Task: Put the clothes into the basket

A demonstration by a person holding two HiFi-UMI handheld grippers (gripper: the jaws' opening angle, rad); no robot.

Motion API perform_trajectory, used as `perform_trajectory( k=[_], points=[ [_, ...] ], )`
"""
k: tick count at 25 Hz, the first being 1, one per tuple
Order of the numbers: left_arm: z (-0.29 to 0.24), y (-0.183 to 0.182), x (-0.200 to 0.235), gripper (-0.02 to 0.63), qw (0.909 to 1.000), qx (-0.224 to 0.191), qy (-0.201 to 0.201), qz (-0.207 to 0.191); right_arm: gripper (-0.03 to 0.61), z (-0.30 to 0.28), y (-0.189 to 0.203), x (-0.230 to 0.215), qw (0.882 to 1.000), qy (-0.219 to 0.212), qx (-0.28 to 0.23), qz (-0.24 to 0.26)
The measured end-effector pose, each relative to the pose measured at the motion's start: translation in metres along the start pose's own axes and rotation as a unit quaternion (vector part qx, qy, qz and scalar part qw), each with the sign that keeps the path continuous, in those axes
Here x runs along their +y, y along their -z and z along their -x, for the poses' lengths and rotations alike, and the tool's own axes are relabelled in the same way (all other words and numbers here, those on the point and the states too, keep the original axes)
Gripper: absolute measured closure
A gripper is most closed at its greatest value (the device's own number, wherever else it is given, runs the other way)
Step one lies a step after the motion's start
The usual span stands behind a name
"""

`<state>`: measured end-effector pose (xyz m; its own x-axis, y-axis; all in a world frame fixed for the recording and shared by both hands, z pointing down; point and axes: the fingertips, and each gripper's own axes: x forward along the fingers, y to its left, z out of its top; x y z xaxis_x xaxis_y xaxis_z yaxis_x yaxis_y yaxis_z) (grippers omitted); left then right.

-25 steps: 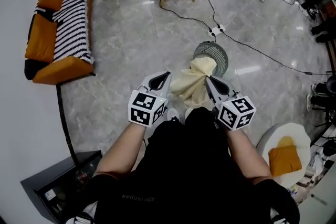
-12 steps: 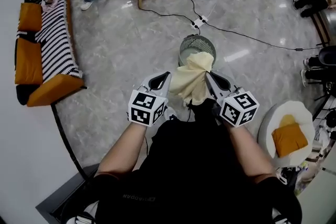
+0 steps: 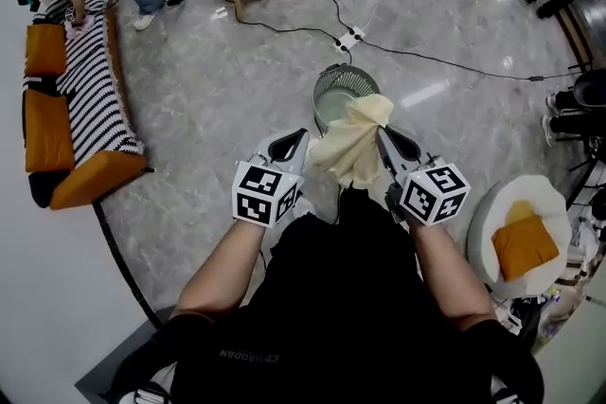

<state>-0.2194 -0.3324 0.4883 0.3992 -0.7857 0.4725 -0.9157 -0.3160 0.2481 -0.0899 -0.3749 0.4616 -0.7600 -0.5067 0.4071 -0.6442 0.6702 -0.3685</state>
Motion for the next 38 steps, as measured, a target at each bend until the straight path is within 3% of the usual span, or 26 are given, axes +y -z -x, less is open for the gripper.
perform_trajectory(
  k=[22,29,38],
  points=[
    [-0.182,-0.047,0.019,0.611,0.9927,0.068,-0.097,0.022,0.560,-0.117,-0.013,-0.191,0.995,-0.069,0.075,0.002],
    [-0.210,-0.037,0.031,0.611,0.9915,0.104,-0.077,0.013,0.560,-0.146,0.001,-0.224,0.995,-0.035,0.091,-0.020],
    [-0.257,-0.011,0.067,0.611,0.9876,0.157,-0.008,-0.003,0.560,-0.196,0.057,-0.261,0.988,0.034,0.145,-0.038]
  ],
)
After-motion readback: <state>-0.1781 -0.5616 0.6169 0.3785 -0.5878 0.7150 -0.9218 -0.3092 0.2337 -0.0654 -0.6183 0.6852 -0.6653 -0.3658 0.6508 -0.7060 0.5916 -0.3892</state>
